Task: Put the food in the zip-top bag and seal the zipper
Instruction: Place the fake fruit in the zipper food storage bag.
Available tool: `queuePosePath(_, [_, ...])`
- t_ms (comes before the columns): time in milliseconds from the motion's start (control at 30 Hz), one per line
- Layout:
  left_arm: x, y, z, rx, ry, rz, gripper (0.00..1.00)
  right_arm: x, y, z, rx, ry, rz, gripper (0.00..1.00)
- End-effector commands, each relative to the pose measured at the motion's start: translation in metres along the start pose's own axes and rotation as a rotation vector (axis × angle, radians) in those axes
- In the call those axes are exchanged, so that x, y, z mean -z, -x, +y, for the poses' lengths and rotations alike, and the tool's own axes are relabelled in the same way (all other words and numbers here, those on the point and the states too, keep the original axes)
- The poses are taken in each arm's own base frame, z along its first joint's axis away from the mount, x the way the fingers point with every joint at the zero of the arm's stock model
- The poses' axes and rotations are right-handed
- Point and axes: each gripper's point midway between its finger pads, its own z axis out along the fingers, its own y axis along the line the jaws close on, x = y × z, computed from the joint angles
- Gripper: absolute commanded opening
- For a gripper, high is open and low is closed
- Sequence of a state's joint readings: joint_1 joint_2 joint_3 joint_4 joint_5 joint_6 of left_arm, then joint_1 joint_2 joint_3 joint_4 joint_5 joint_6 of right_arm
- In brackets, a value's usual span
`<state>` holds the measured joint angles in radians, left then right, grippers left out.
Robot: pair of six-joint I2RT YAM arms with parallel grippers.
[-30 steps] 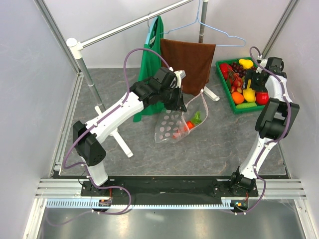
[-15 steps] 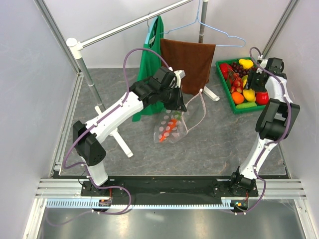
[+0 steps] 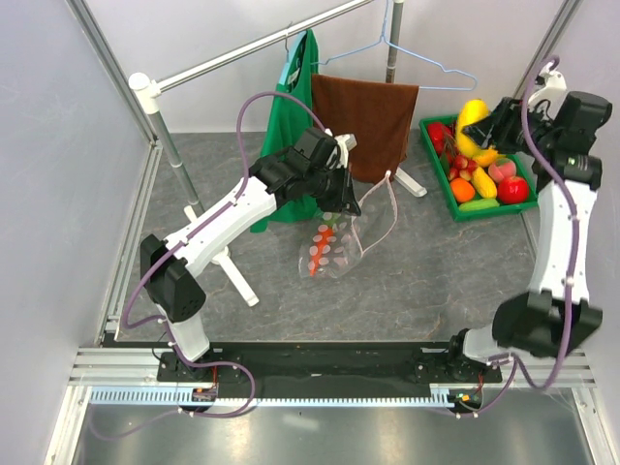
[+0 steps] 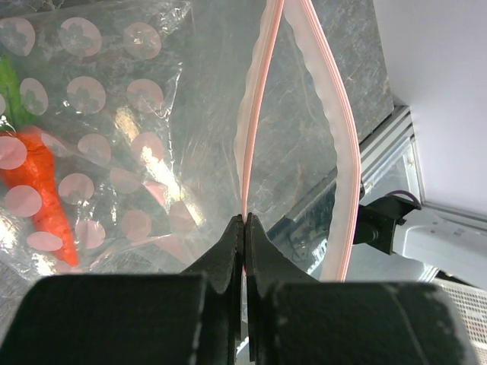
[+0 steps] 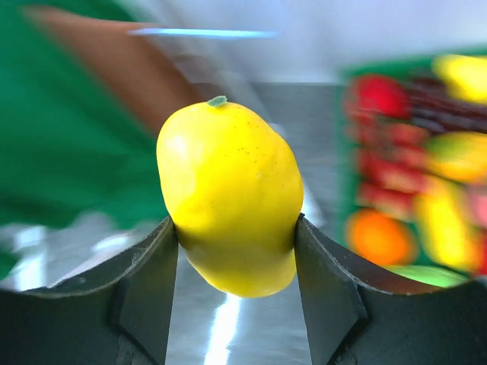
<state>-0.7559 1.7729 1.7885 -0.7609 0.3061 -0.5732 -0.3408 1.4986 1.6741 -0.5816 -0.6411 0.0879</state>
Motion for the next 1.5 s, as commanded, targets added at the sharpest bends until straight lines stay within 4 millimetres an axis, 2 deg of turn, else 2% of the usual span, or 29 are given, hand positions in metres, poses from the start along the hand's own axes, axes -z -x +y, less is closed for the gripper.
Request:
queuePosePath(0, [0.007,0.006,-0.011,0.042,-0.055,-0.008,0.02,0.033,-0.003,0.124,-0.093,0.435,-0.037,0.30])
queuePosePath(33, [0.009,0.007,-0.011,0.041,-0.058,-0.011,0.02,0.032,-0.017,0.132,-0.127,0.459,-0.025,0.31])
queuePosePath(67, [0.009,0.008,-0.012,0.041,-0.061,-0.013,0.02,0.047,-0.013,0.152,-0.121,0.496,-0.063,0.30])
queuePosePath(100, [0.009,0.007,-0.013,0.043,-0.065,-0.010,0.02,0.050,-0.010,0.175,-0.125,0.551,-0.094,0.30])
queuePosePath(133, [0.010,0.009,-0.014,0.040,-0.070,-0.014,0.02,0.046,-0.021,0.179,-0.153,0.547,-0.090,0.31])
queuePosePath(167, [0.010,0.008,-0.015,0.042,-0.074,-0.012,0.02,0.052,-0.020,0.190,-0.136,0.569,-0.118,0.31])
queuePosePath(200, [0.011,0.009,-0.015,0.041,-0.076,-0.014,0.02,0.049,-0.033,0.203,-0.152,0.596,-0.088,0.31])
queuePosePath(267, [0.011,0.010,-0.016,0.043,-0.082,-0.015,0.02,0.043,-0.042,0.212,-0.158,0.595,-0.082,0.32])
queuePosePath(300, [0.011,0.009,-0.016,0.043,-0.082,-0.013,0.02,0.038,-0.056,0.222,-0.166,0.617,-0.048,0.33])
queuePosePath(467, [0.014,0.013,-0.017,0.049,-0.092,-0.024,0.02,0.025,-0.094,0.234,-0.141,0.609,0.037,0.34])
queuePosePath(600, [0.018,0.016,-0.015,0.061,-0.098,-0.032,0.02,0.025,-0.127,0.226,-0.131,0.571,0.095,0.36])
queuePosePath(733, [0.019,0.016,-0.013,0.074,-0.105,-0.026,0.02,0.031,-0.137,0.216,-0.098,0.522,0.100,0.41])
queuePosePath(767, [0.019,0.016,-0.013,0.074,-0.107,-0.026,0.02,0.032,-0.145,0.213,-0.098,0.509,0.128,0.45])
queuePosePath(800, [0.018,0.016,-0.013,0.074,-0.107,-0.024,0.02,0.032,-0.146,0.213,-0.092,0.507,0.134,0.68])
queuePosePath(867, [0.019,0.017,-0.015,0.072,-0.113,-0.027,0.02,0.035,-0.147,0.211,-0.089,0.490,0.149,0.88])
queuePosePath(900, [0.019,0.017,-0.016,0.071,-0.116,-0.029,0.02,0.038,-0.137,0.213,-0.070,0.491,0.130,0.98])
queuePosePath(967, [0.020,0.018,-0.016,0.070,-0.115,-0.031,0.02,0.038,-0.126,0.214,-0.061,0.477,0.119,0.98])
queuePosePath(1000, [0.020,0.019,-0.016,0.069,-0.116,-0.032,0.02,0.042,-0.105,0.220,-0.041,0.481,0.077,0.98])
queuePosePath(1033, [0.020,0.019,-0.017,0.065,-0.118,-0.035,0.02,0.038,-0.100,0.218,-0.042,0.469,0.076,0.98])
queuePosePath(1100, [0.021,0.019,-0.016,0.064,-0.115,-0.036,0.02,0.036,-0.077,0.210,-0.032,0.417,0.031,0.98])
queuePosePath(1133, [0.020,0.020,-0.016,0.061,-0.114,-0.037,0.02,0.027,-0.074,0.200,-0.036,0.391,0.034,0.98])
queuePosePath(1200, [0.021,0.021,-0.016,0.056,-0.113,-0.043,0.02,0.020,-0.054,0.164,-0.050,0.317,-0.002,0.98])
queuePosePath(1233, [0.021,0.021,-0.016,0.056,-0.115,-0.042,0.02,0.004,-0.055,0.143,-0.064,0.283,0.019,0.98])
queuePosePath(1267, [0.021,0.021,-0.017,0.054,-0.115,-0.043,0.02,0.000,-0.047,0.109,-0.086,0.218,0.006,0.98])
queuePosePath(1300, [0.021,0.022,-0.017,0.055,-0.116,-0.044,0.02,-0.003,-0.037,0.094,-0.065,0.187,-0.005,0.98])
queuePosePath(1333, [0.020,0.022,-0.017,0.057,-0.117,-0.042,0.02,-0.020,-0.046,0.068,-0.029,0.142,0.033,0.98])
queuePosePath(1400, [0.020,0.023,-0.018,0.057,-0.121,-0.043,0.02,-0.027,-0.047,0.029,0.032,0.017,0.076,0.97])
queuePosePath(1433, [0.019,0.023,-0.018,0.059,-0.120,-0.042,0.02,-0.042,-0.062,0.009,0.037,-0.016,0.134,0.97])
queuePosePath(1467, [0.018,0.022,-0.018,0.058,-0.123,-0.038,0.02,-0.045,-0.074,-0.009,0.089,-0.045,0.186,0.96])
